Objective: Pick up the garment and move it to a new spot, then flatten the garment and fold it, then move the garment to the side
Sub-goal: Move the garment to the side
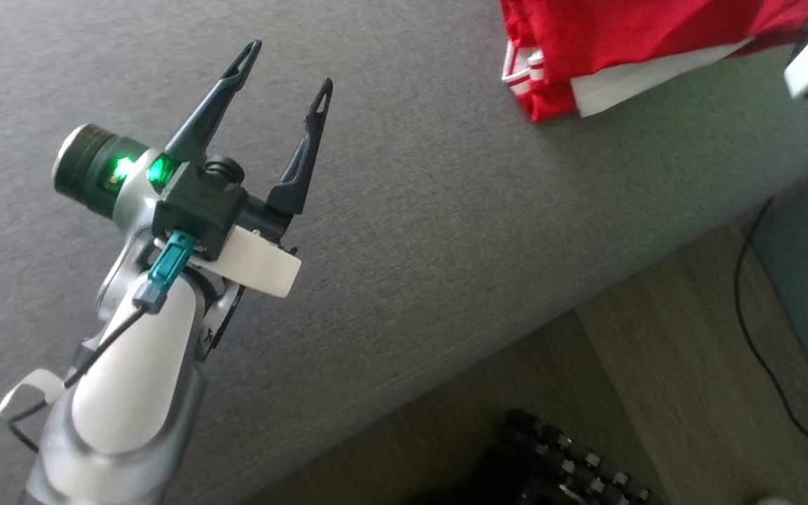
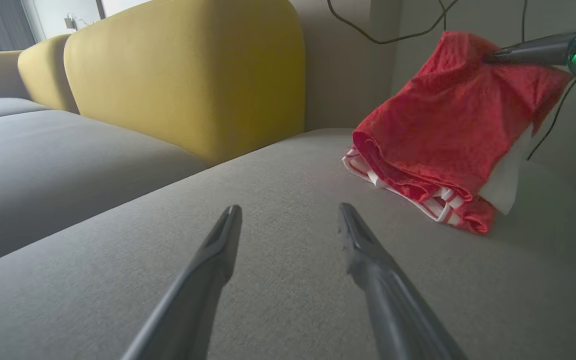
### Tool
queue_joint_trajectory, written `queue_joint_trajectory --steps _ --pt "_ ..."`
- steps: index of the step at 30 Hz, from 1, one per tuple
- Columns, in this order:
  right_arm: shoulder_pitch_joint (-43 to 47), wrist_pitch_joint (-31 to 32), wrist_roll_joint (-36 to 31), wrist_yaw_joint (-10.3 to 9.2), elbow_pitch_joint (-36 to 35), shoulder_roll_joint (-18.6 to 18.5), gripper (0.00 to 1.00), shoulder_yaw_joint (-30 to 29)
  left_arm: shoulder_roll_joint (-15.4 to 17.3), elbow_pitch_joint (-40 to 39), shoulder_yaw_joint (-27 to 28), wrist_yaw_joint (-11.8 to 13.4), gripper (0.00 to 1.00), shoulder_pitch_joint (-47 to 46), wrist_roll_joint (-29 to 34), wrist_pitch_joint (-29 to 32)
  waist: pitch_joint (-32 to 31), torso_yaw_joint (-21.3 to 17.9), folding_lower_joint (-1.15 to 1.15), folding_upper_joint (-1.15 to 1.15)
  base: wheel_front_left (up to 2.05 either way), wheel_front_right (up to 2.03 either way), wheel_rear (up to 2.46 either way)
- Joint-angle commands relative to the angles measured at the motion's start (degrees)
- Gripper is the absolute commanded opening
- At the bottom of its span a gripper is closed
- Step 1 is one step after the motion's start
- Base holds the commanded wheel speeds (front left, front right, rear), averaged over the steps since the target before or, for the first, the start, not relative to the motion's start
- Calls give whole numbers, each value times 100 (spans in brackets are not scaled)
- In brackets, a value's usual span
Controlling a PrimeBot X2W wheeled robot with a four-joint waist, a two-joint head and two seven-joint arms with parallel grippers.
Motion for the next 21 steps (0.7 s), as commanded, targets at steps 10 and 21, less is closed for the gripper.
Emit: queue_joint_trajectory --steps 10,21 --pt "-203 -100 -297 -2 -71 164 26 -627 218 -467 101 40 100 22 8 234 267 -119 0 0 0 0 0" --pt "-97 -101 -1042 -2 -377 340 100 -1046 42 -239 69 210 100 110 -199 -89 -151 191 0 0 0 0 0"
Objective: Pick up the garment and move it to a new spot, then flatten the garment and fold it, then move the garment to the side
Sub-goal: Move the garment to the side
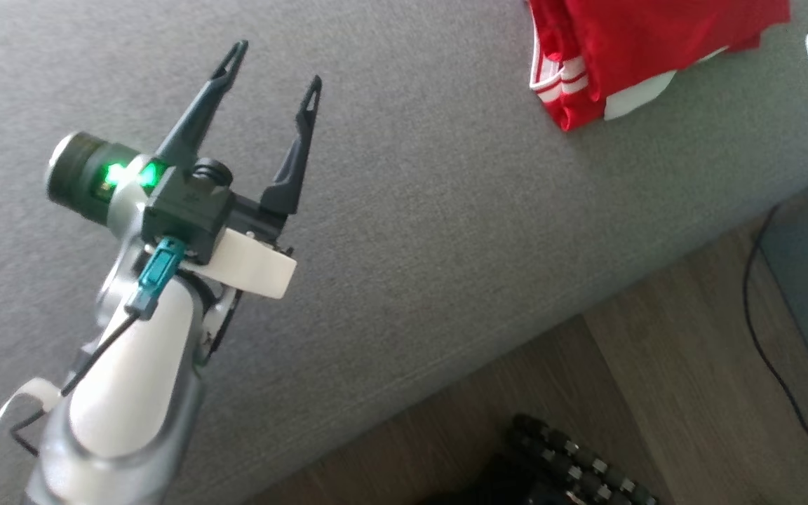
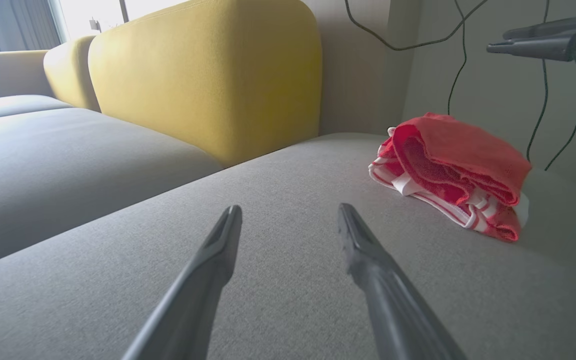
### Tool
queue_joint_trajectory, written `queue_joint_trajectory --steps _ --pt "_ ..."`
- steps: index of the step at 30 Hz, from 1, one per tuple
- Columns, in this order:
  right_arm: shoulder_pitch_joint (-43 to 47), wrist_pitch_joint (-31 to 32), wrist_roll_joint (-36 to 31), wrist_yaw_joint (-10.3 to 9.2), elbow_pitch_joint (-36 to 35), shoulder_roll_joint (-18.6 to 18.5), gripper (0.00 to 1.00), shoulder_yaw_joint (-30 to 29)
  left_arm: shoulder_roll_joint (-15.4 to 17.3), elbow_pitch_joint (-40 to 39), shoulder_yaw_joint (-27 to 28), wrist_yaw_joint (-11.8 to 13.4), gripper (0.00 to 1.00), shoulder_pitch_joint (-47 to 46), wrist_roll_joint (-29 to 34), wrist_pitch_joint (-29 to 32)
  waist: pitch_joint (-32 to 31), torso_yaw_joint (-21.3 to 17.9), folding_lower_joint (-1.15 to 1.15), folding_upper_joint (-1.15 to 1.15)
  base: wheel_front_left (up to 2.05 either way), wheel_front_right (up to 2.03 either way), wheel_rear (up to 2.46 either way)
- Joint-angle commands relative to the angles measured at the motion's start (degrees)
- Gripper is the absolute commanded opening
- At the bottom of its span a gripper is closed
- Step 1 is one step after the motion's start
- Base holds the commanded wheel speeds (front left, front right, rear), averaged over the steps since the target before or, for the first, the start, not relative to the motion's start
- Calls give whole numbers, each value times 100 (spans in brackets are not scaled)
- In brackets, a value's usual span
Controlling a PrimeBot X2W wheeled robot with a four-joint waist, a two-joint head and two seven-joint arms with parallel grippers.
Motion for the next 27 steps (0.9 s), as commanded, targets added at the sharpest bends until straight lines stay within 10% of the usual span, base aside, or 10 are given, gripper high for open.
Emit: queue_joint_trajectory --steps 1,15,27 --pt "83 -52 -105 -2 -294 36 100 51 -46 -91 110 68 100 60 -66 -123 -255 200 0 0 0 0 0" --pt "1271 -44 371 -2 -1458 249 100 994 -496 15 438 597 100 834 -693 -446 -1594 1755 0 0 0 0 0" --pt "3200 -19 877 -2 -2250 1138 100 412 -704 -83 883 898 100 1884 -1132 -448 -2348 2524 0 0 0 0 0"
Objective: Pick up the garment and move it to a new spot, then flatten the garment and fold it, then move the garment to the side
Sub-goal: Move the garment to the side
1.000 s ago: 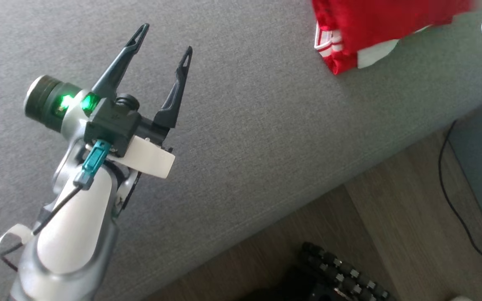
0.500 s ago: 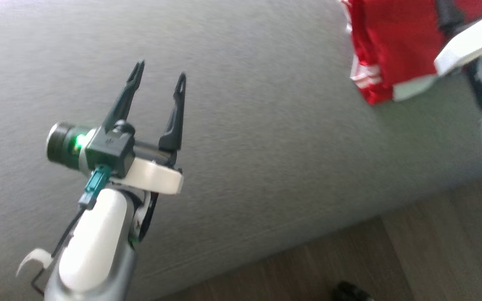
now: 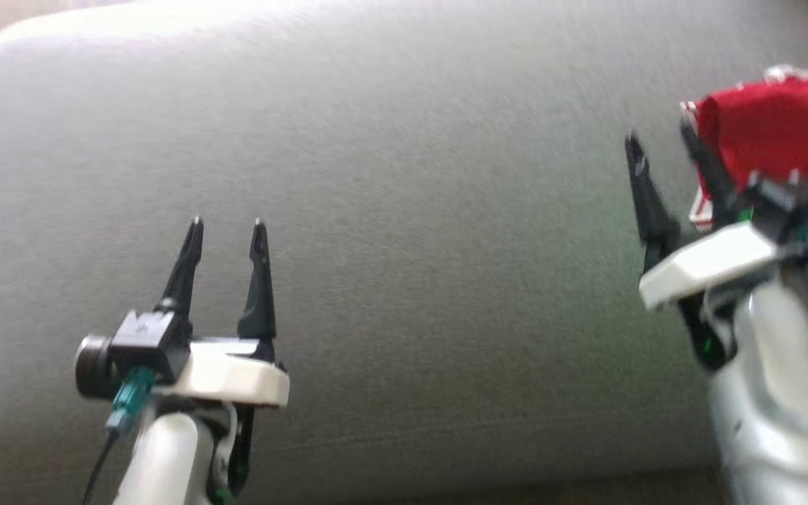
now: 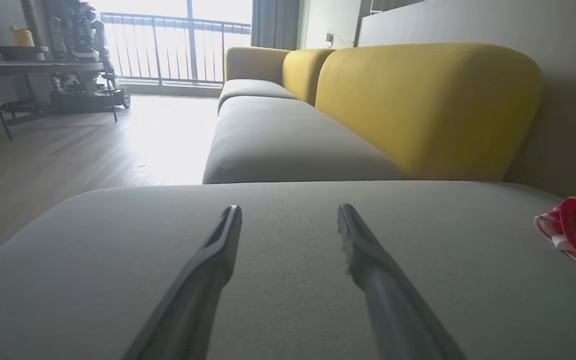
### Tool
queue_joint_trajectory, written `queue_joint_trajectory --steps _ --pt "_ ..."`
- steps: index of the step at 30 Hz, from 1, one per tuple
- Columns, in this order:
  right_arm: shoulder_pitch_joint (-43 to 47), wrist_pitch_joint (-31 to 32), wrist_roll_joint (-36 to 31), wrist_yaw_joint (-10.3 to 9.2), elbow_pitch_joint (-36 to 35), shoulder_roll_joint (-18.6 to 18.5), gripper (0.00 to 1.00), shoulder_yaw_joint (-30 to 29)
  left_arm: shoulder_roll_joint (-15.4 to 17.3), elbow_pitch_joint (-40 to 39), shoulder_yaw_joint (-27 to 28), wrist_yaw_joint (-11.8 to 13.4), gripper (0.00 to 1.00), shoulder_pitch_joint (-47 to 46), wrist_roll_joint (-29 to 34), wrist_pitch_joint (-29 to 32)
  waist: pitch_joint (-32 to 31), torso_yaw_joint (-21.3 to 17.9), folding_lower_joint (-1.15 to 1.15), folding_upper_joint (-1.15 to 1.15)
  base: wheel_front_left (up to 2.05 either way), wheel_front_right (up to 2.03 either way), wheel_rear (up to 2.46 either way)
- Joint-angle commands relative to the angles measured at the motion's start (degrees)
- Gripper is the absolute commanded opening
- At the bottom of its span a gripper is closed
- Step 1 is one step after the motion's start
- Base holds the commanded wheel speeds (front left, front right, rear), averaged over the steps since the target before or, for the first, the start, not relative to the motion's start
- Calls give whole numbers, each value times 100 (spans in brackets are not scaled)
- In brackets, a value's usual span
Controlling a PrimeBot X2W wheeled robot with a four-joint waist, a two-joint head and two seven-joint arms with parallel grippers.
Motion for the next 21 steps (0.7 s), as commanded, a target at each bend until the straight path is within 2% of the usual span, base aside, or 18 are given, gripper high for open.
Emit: queue_joint_trajectory --steps 1,8,15,21 --pt "77 -24 31 -2 -267 80 100 -24 -2 -188 244 52 100 -56 -52 -28 -311 279 1 0 0 0 0" --pt "1066 -48 23 -2 -690 326 100 -617 -38 -9 344 -41 100 428 -247 -29 -640 465 1 0 0 0 0" --pt "1723 -53 311 -2 -1251 333 100 -589 -42 53 298 -24 100 767 -656 -29 -789 460 1 0 0 0 0" --pt "1930 -54 401 -2 -1400 334 100 -487 -43 113 401 21 100 829 -688 -29 -840 443 1 0 0 0 0"
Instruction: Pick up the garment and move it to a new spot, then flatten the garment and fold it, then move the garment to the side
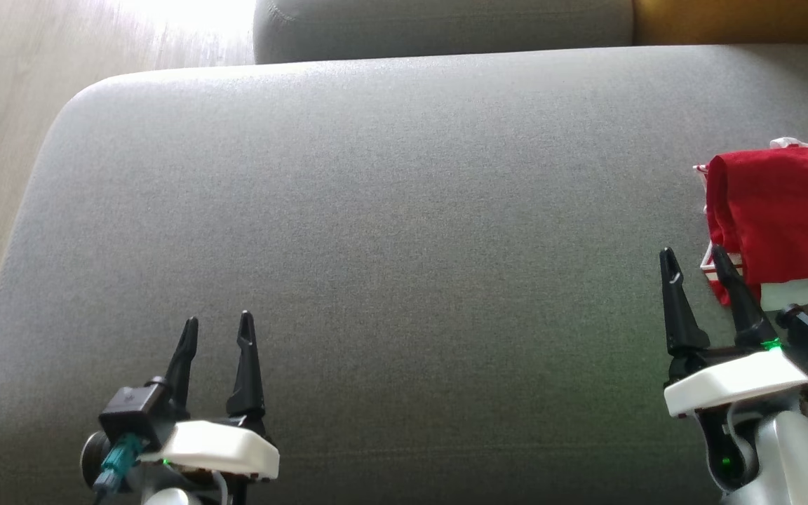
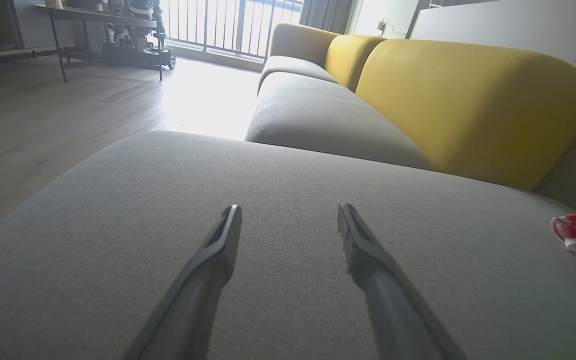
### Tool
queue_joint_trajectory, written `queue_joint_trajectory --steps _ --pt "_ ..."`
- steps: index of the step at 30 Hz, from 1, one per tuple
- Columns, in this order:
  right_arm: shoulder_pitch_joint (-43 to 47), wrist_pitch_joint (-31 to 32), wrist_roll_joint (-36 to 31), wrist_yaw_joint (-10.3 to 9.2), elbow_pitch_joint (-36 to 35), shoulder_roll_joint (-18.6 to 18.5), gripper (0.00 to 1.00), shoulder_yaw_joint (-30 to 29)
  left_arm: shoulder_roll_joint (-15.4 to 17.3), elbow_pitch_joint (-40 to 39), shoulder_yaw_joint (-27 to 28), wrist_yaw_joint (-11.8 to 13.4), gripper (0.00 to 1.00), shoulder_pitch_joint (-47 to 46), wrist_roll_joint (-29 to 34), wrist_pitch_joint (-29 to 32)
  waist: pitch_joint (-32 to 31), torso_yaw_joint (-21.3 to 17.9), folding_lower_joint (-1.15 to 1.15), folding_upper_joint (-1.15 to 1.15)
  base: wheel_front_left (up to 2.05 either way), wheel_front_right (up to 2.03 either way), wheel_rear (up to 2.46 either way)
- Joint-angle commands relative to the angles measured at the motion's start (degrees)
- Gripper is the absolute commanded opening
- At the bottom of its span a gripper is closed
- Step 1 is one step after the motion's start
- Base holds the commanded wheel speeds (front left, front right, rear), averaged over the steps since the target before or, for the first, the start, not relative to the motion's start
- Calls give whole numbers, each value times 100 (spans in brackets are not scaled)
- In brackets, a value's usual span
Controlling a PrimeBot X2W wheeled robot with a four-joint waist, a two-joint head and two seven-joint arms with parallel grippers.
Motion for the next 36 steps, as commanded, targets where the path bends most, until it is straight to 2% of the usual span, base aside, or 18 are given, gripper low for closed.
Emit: queue_joint_trajectory --steps 1,22,36 --pt "-82 -53 22 -2 -236 5 100 169 -15 -167 240 30 100 -173 17 -29 -5 -4 1 0 0 0 0" --pt "-41 -53 15 -2 -316 6 100 231 -16 -307 369 82 100 -132 102 -29 -13 -32 1 0 0 0 0" --pt "-48 -53 -57 -2 -333 6 100 279 -16 -503 473 -17 100 -162 40 -29 32 -48 1 0 0 0 0"
